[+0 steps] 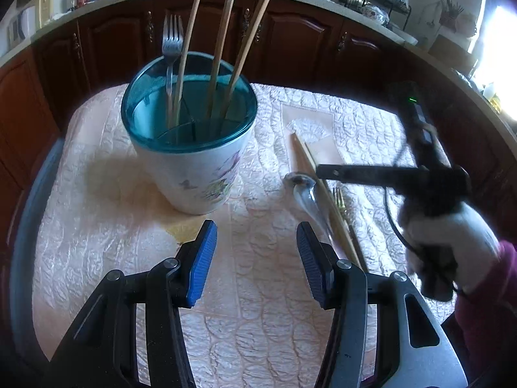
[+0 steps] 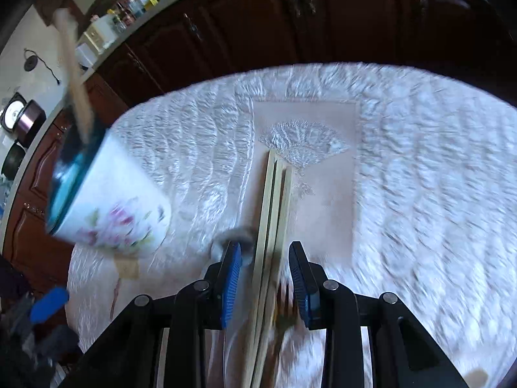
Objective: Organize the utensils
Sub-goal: 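Grasp the silver spoon handle with the left tool while the right tool grasps a chopstick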
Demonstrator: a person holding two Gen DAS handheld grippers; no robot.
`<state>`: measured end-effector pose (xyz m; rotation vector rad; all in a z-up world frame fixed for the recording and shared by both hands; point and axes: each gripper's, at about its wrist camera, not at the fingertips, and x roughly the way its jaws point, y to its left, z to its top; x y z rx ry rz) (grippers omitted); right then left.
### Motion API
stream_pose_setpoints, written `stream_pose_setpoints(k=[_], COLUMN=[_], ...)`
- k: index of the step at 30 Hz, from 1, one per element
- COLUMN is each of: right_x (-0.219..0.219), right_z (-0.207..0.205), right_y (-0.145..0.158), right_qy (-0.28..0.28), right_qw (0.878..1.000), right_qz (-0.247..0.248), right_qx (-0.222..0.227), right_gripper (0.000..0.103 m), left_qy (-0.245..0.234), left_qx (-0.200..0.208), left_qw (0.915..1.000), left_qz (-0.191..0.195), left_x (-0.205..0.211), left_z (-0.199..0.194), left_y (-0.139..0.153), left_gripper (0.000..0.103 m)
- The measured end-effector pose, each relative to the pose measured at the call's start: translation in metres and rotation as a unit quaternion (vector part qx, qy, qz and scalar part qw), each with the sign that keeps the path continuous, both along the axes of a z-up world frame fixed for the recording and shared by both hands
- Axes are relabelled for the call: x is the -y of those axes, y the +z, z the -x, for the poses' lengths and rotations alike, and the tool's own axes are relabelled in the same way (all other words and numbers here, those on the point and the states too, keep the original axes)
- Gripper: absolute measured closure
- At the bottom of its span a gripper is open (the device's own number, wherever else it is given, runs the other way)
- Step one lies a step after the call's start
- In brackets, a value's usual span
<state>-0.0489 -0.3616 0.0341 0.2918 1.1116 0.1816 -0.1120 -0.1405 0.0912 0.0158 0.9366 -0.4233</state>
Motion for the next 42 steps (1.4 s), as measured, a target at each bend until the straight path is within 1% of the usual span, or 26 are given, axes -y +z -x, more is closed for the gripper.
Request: stream_pose_setpoints(k=[1, 2, 3, 6, 11, 13, 16, 19, 21, 23, 24, 27, 31, 34, 35, 37, 38, 42], right_x=[0.0, 0.001, 0.002, 0.015, 0.051, 0.068, 0.091, 0.114, 0.122, 0.13, 0.136, 0.144, 0.151, 0.155, 0.155, 0.158, 0.16, 0.157], right_z=[-0.006, -0.009, -0.011, -0.004, 0.033, 0.046, 0.06, 0.068, 0.075, 0.084, 0.087, 0.099, 0.108, 0.106, 0.106, 0.104, 0.101, 0.09], right_y=[-0.005, -0.007, -0.008, -0.002, 0.023, 0.028, 0.025, 0.016, 0.018, 0.023, 0.024, 0.028, 0.03, 0.03, 0.028, 0.027, 0.026, 0.019], right_qy=[0.0, 0.0, 0.0, -0.009, -0.031, -0.041, -0.062, -0.087, -0.094, -0.099, -0.101, -0.101, -0.101, -0.104, -0.105, -0.101, -0.099, -0.1], right_qw=[1.0, 1.0, 1.0, 1.0, 0.998, 0.997, 0.998, 0.996, 0.995, 0.995, 0.995, 0.995, 0.995, 0.994, 0.994, 0.995, 0.995, 0.995], right_qz=[-0.004, -0.005, -0.007, -0.027, -0.053, -0.055, -0.015, 0.005, 0.013, 0.005, -0.001, -0.011, -0.022, -0.019, -0.017, -0.016, -0.014, 0.017], right_qx=[-0.005, -0.004, -0.005, 0.001, 0.026, 0.028, 0.015, -0.006, -0.003, 0.006, 0.008, 0.011, 0.014, 0.015, 0.015, 0.015, 0.015, 0.001], right_gripper=[0.073, 0.078, 0.086, 0.087, 0.087, 0.087, 0.087, 0.087, 0.078, 0.074, 0.074, 0.074, 0.074, 0.074, 0.074, 0.074, 0.074, 0.081], left_qy=[0.001, 0.003, 0.004, 0.002, -0.004, -0.009, -0.016, -0.02, -0.025, -0.026, -0.026, -0.03, -0.04, -0.041, -0.041, -0.04, -0.039, -0.039], left_qx=[-0.002, -0.004, -0.007, -0.011, -0.022, -0.032, -0.041, -0.056, -0.073, -0.079, -0.081, -0.086, -0.087, -0.091, -0.092, -0.097, -0.098, -0.096], left_qw=[1.0, 1.0, 1.0, 0.9999, 0.9997, 0.9994, 0.9988, 0.9979, 0.9965, 0.9959, 0.9958, 0.9955, 0.9954, 0.9947, 0.9944, 0.9936, 0.9935, 0.9936], left_qz=[0.0, -0.001, -0.002, -0.002, 0.004, 0.011, 0.02, 0.026, 0.034, 0.036, 0.034, 0.028, 0.0, -0.027, -0.031, -0.042, -0.044, -0.044], left_x=[-0.002, -0.003, -0.003, 0.0, 0.015, 0.025, 0.042, 0.057, 0.066, 0.075, 0.079, 0.091, 0.107, 0.118, 0.121, 0.126, 0.128, 0.134], left_z=[-0.001, -0.003, -0.004, -0.011, -0.021, -0.024, -0.029, -0.036, -0.042, -0.049, -0.052, -0.059, -0.069, -0.079, -0.082, -0.087, -0.089, -0.092], left_y=[-0.002, -0.003, -0.005, -0.007, -0.015, -0.018, -0.022, -0.029, -0.033, -0.036, -0.038, -0.042, -0.052, -0.061, -0.063, -0.067, -0.068, -0.069], left_gripper=[0.052, 0.052, 0.052, 0.052, 0.052, 0.052, 0.052, 0.052, 0.052, 0.053, 0.054, 0.062, 0.071, 0.077, 0.079, 0.086, 0.088, 0.097])
